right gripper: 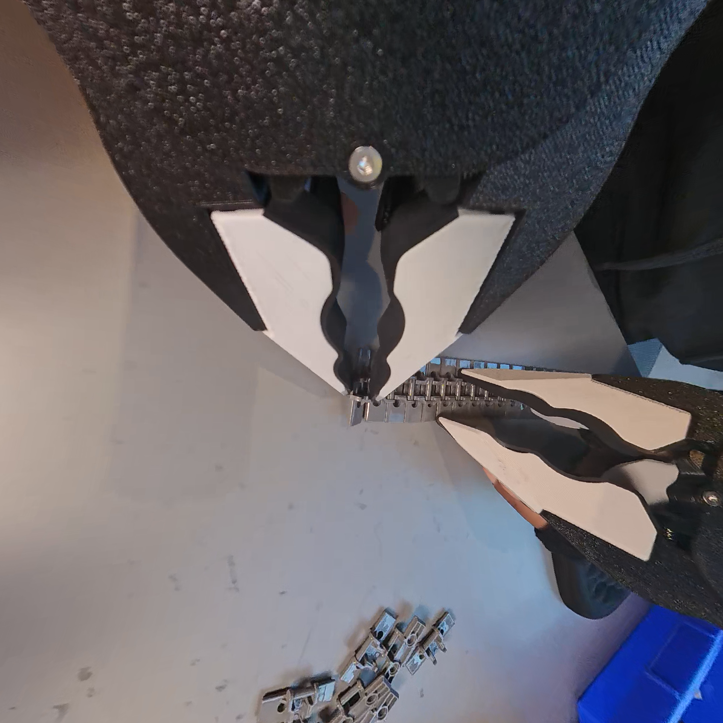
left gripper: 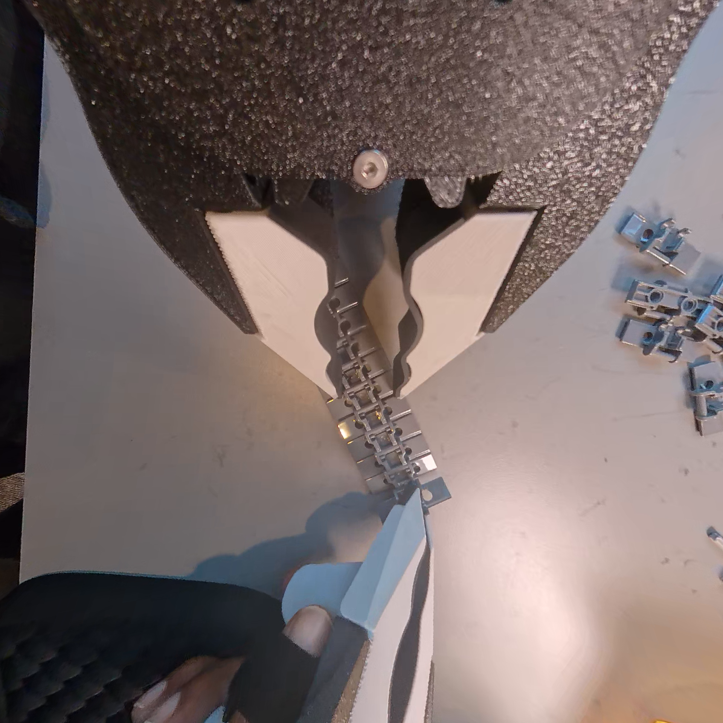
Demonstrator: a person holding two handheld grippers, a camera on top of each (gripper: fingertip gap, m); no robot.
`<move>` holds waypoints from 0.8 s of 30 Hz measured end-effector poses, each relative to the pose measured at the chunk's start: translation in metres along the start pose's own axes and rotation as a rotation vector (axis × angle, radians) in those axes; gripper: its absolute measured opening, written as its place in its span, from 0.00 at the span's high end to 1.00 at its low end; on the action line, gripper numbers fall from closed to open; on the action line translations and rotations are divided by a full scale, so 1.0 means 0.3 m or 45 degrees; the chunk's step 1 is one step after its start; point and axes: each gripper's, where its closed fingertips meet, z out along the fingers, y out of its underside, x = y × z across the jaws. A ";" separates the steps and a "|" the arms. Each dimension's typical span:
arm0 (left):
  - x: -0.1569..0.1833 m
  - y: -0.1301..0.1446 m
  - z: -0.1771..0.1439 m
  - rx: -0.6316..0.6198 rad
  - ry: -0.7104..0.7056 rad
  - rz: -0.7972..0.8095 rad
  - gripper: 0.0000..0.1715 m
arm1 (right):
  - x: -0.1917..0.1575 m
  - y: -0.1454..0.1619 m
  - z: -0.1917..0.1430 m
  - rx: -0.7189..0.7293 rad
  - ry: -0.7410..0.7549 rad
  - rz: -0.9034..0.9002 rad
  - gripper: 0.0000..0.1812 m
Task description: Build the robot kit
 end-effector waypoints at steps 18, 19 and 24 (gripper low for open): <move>0.005 0.001 -0.001 0.013 0.000 -0.007 0.87 | -0.005 -0.007 -0.005 -0.002 -0.036 -0.053 0.93; 0.005 0.001 -0.002 0.014 0.000 -0.007 0.87 | -0.009 -0.011 -0.010 0.006 -0.063 -0.036 0.91; 0.005 0.001 -0.001 0.013 -0.001 -0.005 0.87 | -0.009 0.010 -0.018 -0.072 -0.094 -0.031 0.90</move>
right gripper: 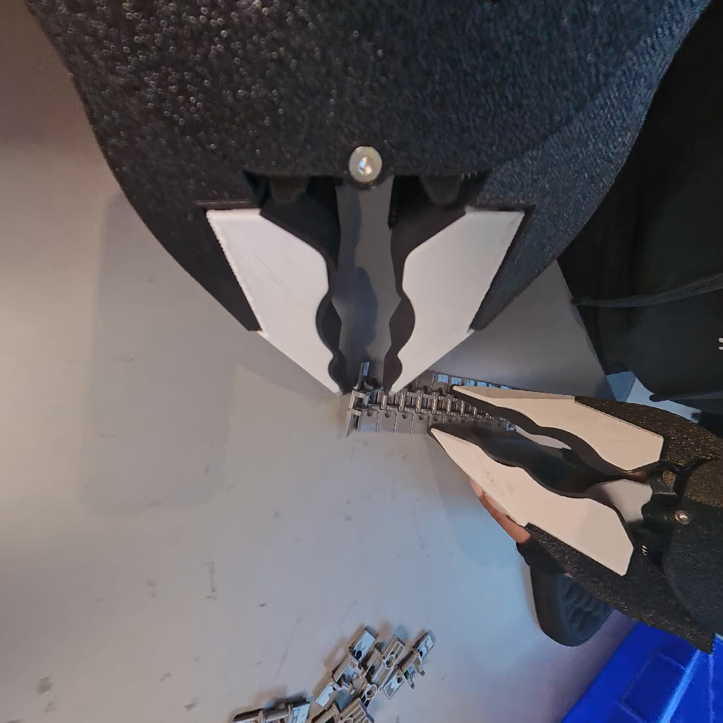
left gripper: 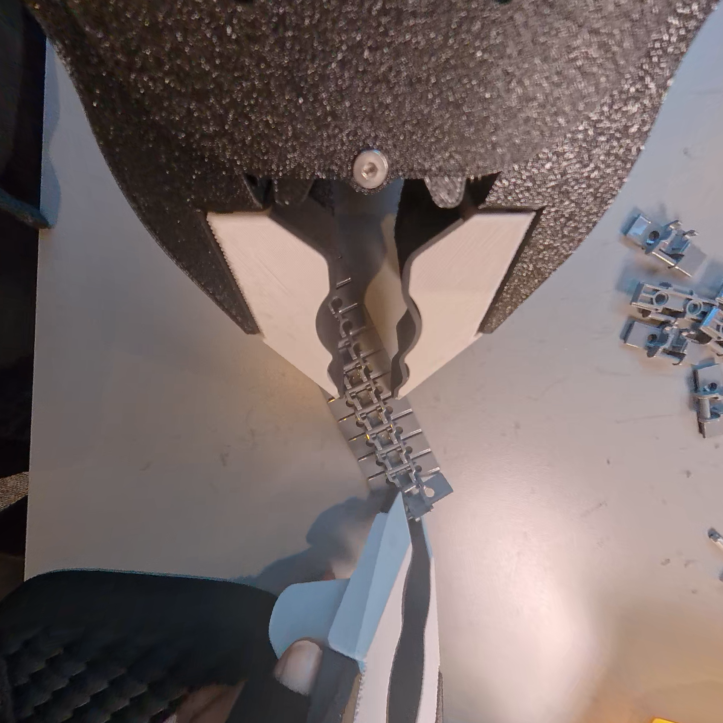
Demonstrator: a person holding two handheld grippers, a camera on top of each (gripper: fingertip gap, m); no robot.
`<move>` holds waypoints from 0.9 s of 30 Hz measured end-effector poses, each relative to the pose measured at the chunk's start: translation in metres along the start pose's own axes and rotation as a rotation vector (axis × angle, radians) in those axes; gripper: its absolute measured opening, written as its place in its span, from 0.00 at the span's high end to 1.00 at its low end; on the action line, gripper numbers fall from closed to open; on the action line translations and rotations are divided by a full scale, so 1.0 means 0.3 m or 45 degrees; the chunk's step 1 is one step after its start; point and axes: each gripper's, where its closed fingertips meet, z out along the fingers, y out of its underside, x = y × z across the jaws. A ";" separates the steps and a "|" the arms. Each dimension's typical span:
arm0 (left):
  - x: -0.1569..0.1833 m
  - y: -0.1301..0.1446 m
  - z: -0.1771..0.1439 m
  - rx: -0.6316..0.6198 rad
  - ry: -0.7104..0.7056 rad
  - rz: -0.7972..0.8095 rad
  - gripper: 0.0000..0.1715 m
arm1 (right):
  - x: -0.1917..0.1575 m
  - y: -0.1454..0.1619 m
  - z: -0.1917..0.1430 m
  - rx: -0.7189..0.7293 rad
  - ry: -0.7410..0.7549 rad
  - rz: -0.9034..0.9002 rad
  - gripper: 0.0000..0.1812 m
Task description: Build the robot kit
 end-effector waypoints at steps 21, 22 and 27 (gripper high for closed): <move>0.002 0.000 0.001 0.000 -0.007 0.016 0.87 | 0.006 0.008 0.017 -0.193 0.054 -0.015 0.95; 0.002 0.000 0.001 0.001 -0.007 0.017 0.87 | 0.006 0.008 0.017 -0.188 0.065 -0.023 0.95; 0.003 0.001 0.000 0.000 -0.005 0.018 0.87 | 0.006 0.007 0.016 -0.218 0.033 0.035 0.95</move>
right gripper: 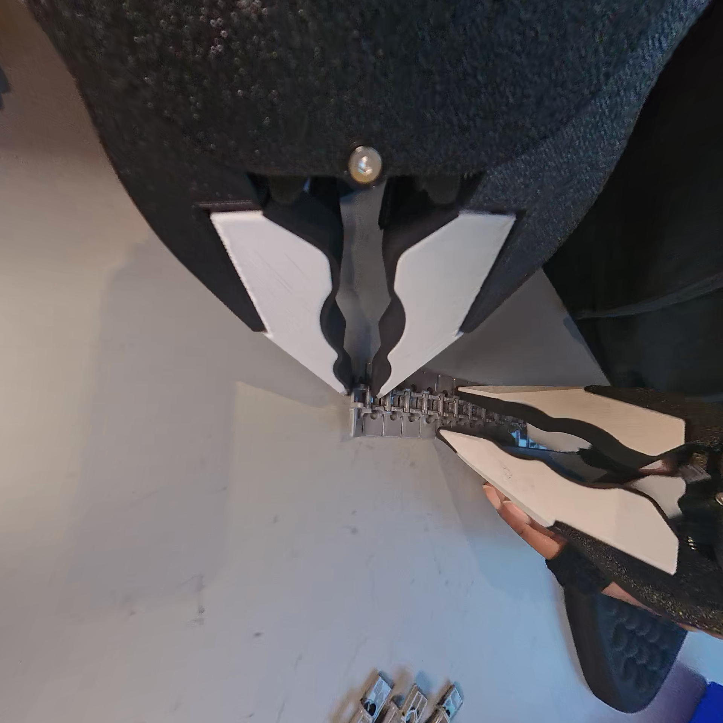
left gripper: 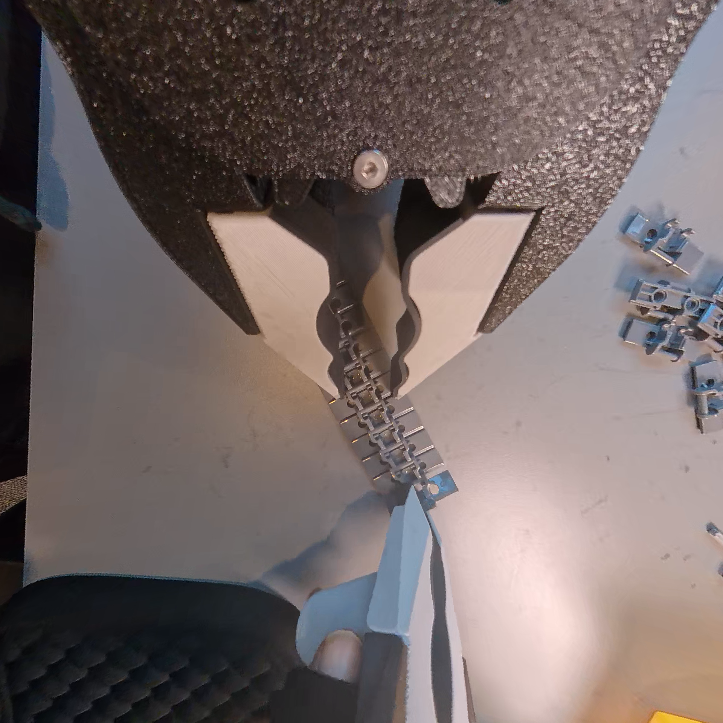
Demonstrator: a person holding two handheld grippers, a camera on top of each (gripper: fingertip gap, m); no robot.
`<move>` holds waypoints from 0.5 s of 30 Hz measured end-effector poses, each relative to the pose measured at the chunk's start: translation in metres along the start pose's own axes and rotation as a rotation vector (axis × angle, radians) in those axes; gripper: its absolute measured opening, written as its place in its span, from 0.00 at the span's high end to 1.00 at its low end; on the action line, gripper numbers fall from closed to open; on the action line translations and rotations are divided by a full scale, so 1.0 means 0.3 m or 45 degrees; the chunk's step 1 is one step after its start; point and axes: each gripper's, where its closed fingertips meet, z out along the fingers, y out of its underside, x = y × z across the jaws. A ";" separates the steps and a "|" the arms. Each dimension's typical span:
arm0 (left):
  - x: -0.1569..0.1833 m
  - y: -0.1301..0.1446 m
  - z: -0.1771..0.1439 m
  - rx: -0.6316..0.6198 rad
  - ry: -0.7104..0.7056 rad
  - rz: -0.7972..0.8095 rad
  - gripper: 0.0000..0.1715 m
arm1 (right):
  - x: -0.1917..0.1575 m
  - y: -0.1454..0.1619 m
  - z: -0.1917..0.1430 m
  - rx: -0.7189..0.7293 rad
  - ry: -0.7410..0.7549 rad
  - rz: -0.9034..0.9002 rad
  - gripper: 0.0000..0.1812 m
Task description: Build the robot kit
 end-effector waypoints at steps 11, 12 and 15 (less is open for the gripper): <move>0.000 -0.001 0.000 0.003 0.008 -0.004 0.87 | 0.017 -0.021 -0.014 -0.006 -0.087 -0.032 0.92; 0.000 -0.001 -0.001 0.004 0.008 -0.004 0.87 | 0.026 -0.014 -0.008 -0.030 -0.042 -0.073 0.95; 0.001 -0.001 0.000 0.005 0.014 -0.005 0.87 | 0.028 -0.013 -0.006 -0.075 0.017 -0.141 0.96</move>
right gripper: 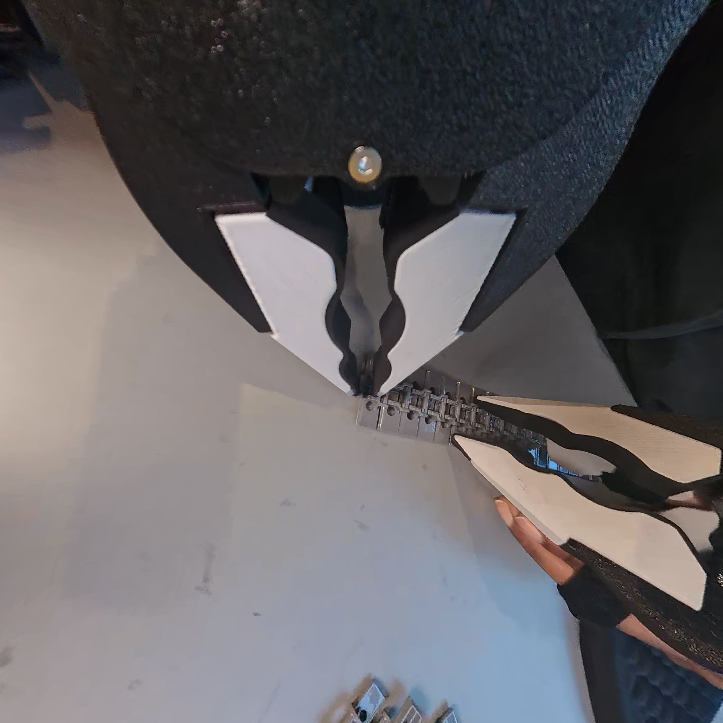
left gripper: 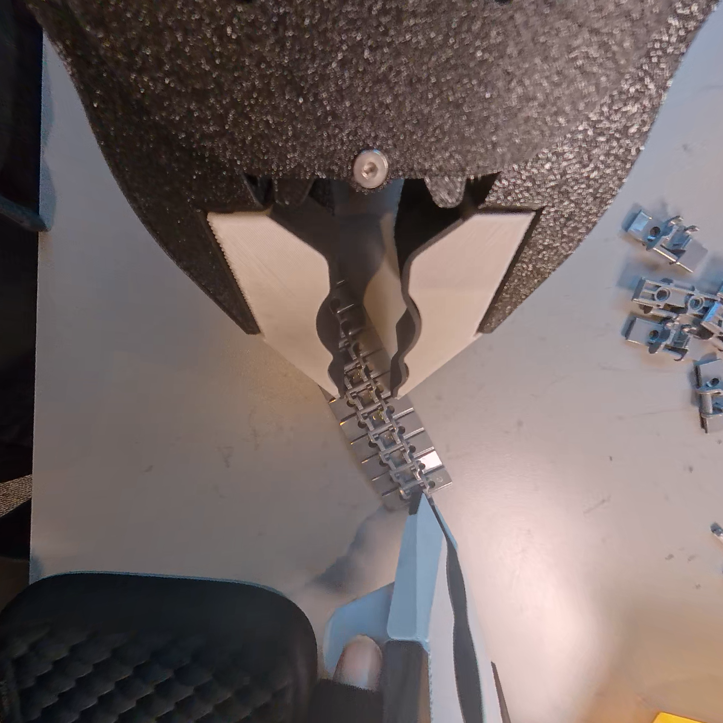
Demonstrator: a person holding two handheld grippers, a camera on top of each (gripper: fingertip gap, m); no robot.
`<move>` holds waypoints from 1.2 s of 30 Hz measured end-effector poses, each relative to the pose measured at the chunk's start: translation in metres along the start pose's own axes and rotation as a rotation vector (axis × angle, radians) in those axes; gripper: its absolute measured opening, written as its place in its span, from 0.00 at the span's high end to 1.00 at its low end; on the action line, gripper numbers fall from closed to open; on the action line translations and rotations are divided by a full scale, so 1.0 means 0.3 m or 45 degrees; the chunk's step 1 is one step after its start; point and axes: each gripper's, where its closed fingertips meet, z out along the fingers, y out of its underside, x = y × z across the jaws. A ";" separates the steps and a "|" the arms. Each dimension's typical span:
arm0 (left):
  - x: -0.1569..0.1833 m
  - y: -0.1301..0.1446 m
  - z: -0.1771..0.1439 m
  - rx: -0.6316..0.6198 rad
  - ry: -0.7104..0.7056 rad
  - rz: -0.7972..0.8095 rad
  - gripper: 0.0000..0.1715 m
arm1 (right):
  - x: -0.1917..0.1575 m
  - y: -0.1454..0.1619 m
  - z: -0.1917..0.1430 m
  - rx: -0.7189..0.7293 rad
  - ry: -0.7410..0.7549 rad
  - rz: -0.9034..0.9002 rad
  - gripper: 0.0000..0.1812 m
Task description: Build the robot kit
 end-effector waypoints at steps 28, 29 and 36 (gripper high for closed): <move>0.001 0.001 0.000 0.005 0.005 0.001 0.87 | -0.013 -0.001 -0.001 -0.077 0.102 -0.139 0.92; 0.000 0.001 0.000 0.005 0.006 -0.001 0.87 | -0.014 -0.003 -0.004 -0.082 0.122 -0.159 0.92; -0.001 0.001 0.000 0.006 0.001 -0.002 0.87 | -0.052 -0.025 -0.037 -0.039 0.090 -0.127 0.92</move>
